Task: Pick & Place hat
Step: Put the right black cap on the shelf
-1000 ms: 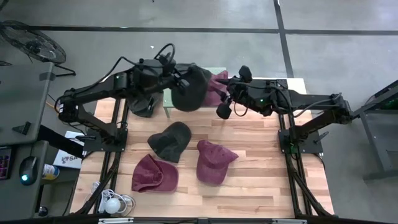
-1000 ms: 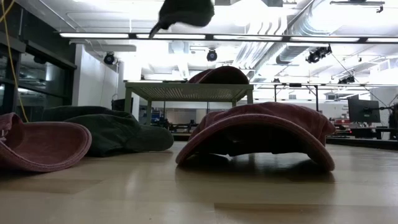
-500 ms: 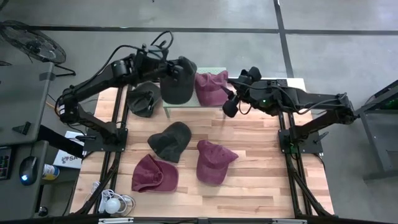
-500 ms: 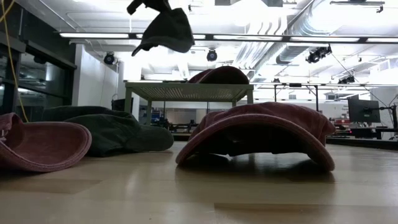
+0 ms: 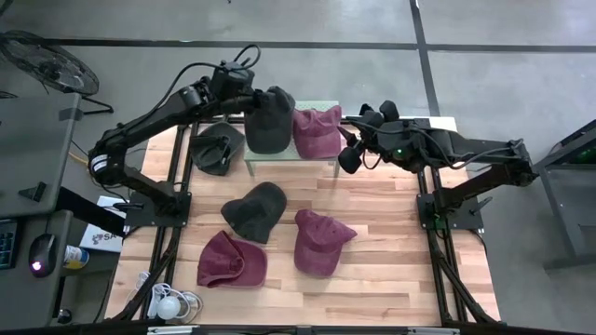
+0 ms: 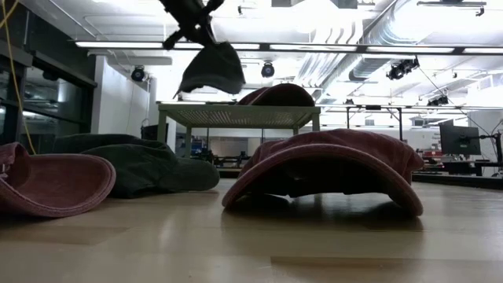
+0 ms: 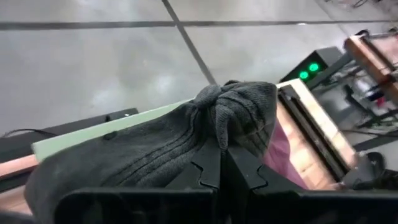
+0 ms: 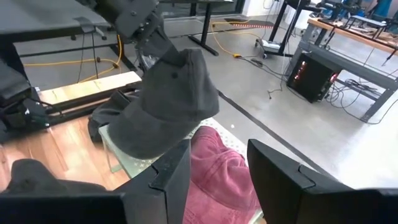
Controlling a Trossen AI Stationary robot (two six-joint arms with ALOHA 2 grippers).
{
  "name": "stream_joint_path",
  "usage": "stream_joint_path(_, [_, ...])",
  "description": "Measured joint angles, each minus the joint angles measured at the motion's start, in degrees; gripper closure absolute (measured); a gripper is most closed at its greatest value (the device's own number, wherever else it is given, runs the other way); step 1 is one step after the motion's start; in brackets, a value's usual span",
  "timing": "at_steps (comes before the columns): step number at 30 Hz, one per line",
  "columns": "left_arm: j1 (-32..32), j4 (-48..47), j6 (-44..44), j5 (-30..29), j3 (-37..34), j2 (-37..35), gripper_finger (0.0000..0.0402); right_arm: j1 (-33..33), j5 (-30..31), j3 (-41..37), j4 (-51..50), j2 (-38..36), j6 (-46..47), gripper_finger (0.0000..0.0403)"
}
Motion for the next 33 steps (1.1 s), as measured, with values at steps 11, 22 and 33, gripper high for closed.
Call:
stream_joint_path(11, [1.01, 2.29, -2.75, 2.54, -4.90, -0.04, 0.0401, 0.00, 0.00, 0.00, -0.98, -0.02, 0.74, 0.0251])
stream_joint_path(22, [1.01, 4.92, -3.67, 2.98, -5.63, -0.04, 0.0401, 0.00, 0.00, 0.00, -0.97, -0.02, 0.74, 0.0251])
stream_joint_path(33, [0.90, 6.22, -4.26, 4.10, -5.63, 3.74, 0.0401, 0.00, 0.01, 0.00, -1.31, -0.02, 2.03, 0.0251])
